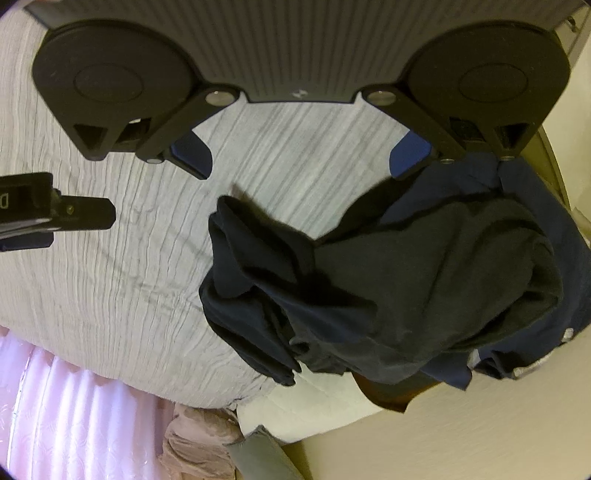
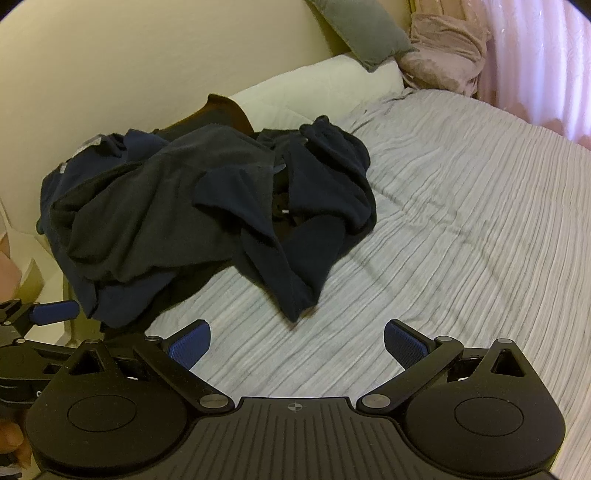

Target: Fold clothes

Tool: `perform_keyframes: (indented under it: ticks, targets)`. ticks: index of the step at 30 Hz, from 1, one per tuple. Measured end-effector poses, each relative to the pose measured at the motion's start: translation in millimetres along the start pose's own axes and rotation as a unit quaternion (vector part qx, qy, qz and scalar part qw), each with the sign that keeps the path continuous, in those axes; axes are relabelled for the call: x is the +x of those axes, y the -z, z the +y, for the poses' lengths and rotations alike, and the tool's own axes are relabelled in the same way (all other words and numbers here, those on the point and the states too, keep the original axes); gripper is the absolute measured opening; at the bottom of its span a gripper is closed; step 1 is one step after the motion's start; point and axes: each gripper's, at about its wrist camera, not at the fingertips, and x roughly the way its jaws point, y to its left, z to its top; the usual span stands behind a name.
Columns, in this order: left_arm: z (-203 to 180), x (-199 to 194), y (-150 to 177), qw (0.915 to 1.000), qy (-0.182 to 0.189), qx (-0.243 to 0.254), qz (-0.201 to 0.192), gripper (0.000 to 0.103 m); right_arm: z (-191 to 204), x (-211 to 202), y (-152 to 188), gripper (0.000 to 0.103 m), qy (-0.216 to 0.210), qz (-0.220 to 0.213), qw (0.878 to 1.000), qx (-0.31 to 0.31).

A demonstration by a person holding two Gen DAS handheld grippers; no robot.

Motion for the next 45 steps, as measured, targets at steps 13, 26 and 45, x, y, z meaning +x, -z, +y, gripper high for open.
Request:
perform_keyframes:
  ticks: [13, 26, 45]
  targets:
    - [9.4, 28.0, -14.3, 0.9997, 0.010, -0.023, 0.005, 0.100, -48.3, 9.9, 6.0, 0.103, -0.009, 0.014, 1.000, 0.012]
    - [35.4, 158.9, -111.5, 0.9956, 0.043, 0.072, -0.042, 0.100, -62.2, 135.8, -116.9, 0.103, -0.027, -0.016, 0.999, -0.023]
    - [30.7, 239.8, -109.7, 0.9852, 0.090, 0.100, -0.106, 0.043, -85.9, 386.3, -245.6, 0.063, 0.053, 0.024, 0.994, -0.095]
